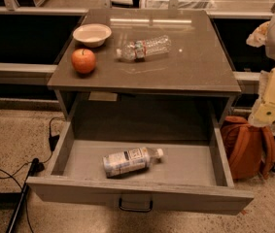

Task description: Pick blue plastic bottle from top drawer and place on counter

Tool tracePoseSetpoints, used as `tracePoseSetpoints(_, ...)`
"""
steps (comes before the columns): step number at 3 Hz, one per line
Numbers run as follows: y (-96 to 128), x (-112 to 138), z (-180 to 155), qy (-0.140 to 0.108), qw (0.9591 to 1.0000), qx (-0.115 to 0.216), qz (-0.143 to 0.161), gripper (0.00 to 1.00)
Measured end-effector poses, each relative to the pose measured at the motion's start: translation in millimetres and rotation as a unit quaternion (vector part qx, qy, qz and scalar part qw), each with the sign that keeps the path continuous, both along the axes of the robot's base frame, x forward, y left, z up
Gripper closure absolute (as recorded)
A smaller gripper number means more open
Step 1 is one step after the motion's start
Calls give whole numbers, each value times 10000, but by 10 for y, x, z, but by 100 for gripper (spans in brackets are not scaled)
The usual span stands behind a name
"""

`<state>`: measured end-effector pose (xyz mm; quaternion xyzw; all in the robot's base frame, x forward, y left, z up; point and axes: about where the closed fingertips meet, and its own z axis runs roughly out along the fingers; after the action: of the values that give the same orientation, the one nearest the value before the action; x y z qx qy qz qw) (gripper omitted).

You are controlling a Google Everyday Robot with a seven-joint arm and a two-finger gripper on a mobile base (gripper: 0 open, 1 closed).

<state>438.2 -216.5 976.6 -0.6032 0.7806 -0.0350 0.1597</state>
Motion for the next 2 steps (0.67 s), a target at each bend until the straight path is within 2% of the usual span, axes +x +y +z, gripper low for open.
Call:
tracePoseSetpoints(1,1,0,0,0,10000,0,1,0)
tracePoseSetpoints(2,460,203,-255,26,9985,-188,515,0)
